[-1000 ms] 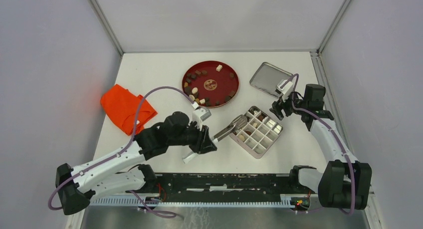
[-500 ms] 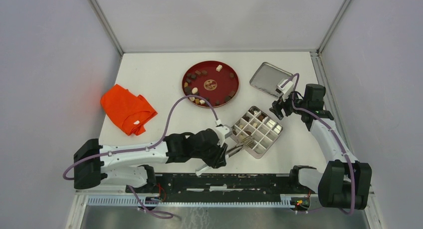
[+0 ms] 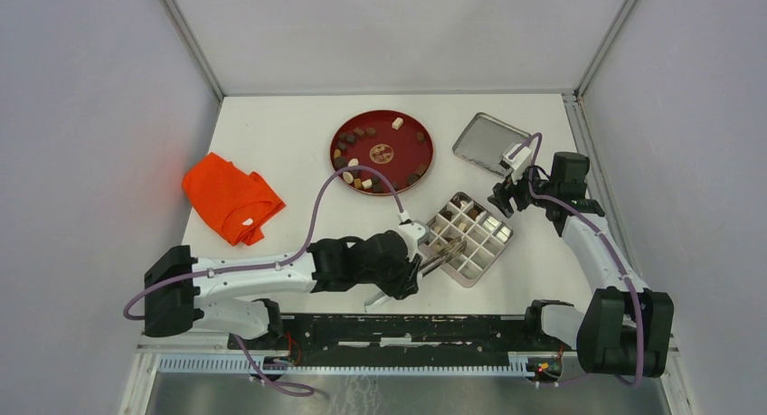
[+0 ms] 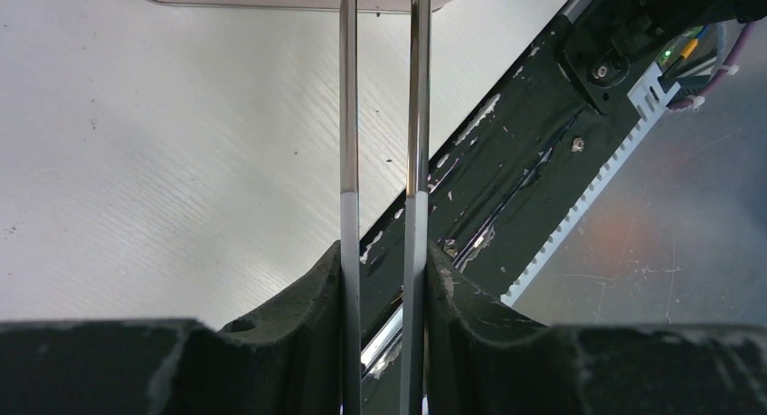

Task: Pack the chocolate
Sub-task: Place the fake chocolate in the packing box.

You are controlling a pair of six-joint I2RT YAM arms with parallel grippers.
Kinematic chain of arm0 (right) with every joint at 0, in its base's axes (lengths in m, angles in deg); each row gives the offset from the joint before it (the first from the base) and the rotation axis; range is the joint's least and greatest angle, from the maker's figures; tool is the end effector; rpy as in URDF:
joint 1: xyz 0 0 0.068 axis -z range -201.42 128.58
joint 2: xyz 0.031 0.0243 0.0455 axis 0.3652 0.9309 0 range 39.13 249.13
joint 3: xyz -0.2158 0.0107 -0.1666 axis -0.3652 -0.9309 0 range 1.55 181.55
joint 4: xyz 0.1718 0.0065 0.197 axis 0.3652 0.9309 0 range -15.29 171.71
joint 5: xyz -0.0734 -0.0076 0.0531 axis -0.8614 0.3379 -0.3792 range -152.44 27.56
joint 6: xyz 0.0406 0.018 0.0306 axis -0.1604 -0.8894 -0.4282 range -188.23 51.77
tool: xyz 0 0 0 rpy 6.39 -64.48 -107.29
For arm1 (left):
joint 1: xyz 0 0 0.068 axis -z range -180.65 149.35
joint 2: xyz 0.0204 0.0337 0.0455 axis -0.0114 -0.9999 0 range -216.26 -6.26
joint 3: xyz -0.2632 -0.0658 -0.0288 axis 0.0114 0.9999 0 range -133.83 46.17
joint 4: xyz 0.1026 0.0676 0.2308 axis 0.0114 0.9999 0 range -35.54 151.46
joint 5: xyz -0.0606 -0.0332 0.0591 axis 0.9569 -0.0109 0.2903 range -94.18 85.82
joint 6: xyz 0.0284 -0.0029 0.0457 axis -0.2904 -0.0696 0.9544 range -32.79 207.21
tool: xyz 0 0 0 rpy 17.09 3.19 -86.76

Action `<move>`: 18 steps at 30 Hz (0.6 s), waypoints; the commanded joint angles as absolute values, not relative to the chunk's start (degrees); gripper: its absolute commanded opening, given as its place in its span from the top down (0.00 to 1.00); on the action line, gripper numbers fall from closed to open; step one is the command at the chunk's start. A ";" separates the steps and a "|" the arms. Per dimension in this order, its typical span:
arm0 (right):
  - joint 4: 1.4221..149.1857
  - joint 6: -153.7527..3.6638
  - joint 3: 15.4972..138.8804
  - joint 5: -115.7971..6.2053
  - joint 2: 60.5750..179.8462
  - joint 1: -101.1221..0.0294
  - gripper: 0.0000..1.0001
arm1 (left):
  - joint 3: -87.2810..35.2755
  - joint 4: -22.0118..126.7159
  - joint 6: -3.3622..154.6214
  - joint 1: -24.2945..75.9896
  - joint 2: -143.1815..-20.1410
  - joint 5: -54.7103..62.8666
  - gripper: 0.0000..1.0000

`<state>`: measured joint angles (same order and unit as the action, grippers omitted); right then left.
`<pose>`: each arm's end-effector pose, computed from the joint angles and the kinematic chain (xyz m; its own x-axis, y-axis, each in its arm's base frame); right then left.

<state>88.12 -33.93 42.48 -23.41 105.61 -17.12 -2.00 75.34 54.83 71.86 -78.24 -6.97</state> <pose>0.2416 0.0043 0.2402 -0.2758 -0.4182 -0.8655 -0.7085 0.6970 -0.1111 0.0812 -0.2518 0.2435 -0.6831 0.3883 -0.6185 0.6826 0.6406 -0.3517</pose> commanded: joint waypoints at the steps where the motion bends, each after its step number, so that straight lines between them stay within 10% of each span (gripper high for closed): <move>1: 87.81 -33.99 43.74 -21.66 105.49 -16.84 0.23 | -3.53 73.15 56.18 72.38 -80.26 -6.02 0.97; 18: 88.10 -33.69 43.83 -21.08 105.66 -16.81 0.23 | -4.14 75.56 56.88 72.73 -82.86 -5.78 0.68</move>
<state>88.64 -33.90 42.48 -22.34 105.61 -17.12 -2.00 75.58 54.87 72.23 -82.11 -6.64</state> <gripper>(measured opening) 0.767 0.380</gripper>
